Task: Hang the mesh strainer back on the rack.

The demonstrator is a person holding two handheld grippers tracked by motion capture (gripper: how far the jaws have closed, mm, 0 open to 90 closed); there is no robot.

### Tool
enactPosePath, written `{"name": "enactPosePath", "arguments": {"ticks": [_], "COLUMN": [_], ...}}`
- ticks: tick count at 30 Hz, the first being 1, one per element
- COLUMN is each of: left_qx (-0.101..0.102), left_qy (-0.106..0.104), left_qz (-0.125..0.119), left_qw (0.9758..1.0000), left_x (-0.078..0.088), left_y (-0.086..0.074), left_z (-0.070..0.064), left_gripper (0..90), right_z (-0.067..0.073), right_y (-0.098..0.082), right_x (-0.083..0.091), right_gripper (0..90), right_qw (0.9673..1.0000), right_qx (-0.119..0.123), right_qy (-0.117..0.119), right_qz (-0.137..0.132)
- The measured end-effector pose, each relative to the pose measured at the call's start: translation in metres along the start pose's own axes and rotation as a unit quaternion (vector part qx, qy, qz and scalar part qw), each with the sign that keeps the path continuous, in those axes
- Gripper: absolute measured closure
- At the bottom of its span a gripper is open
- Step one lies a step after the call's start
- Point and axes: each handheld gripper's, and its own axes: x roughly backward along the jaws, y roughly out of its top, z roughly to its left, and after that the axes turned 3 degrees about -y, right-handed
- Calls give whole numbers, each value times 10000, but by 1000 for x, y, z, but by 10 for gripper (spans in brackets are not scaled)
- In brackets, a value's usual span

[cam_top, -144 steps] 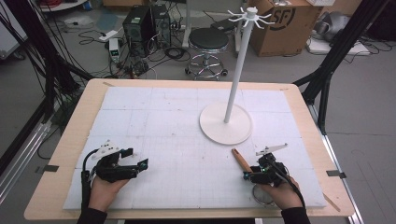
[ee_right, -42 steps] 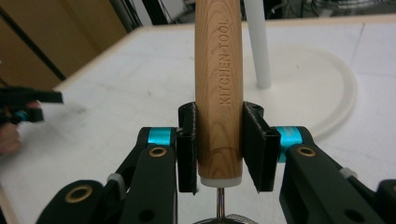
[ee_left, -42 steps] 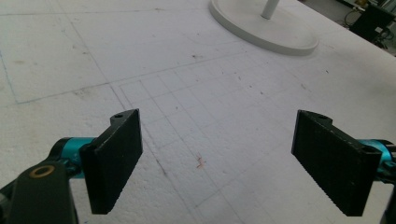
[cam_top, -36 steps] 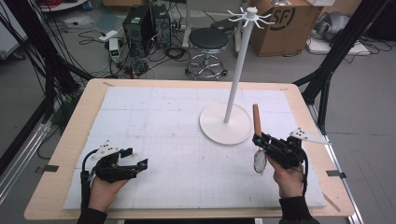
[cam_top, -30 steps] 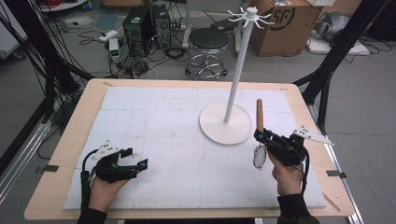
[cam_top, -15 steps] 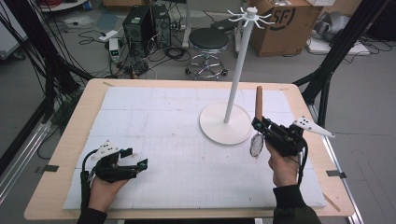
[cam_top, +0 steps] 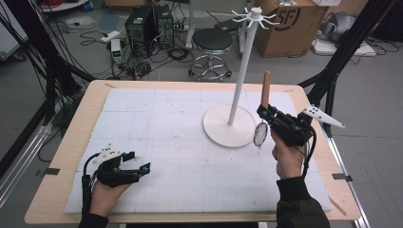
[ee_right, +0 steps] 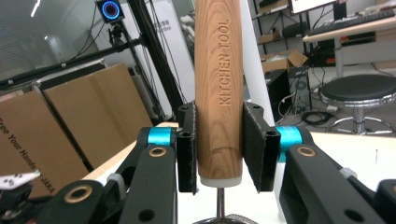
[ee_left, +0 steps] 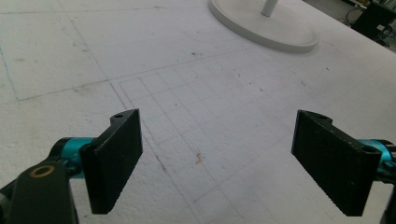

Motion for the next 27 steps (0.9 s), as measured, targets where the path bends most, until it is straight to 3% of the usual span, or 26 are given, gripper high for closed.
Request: {"name": "enactPosePath", "arguments": {"ticks": [27], "left_qx": [56], "left_qy": [137], "left_qz": [-12], "left_qw": [9999], "left_x": [13], "left_y": [-7], "left_z": [2], "left_gripper": [171], "right_z": [10], "right_y": [40], "right_x": [-23], "right_gripper": [685], "right_qw": [9987], "right_qx": [115], "right_qy": [181], "right_qz": [-461]}}
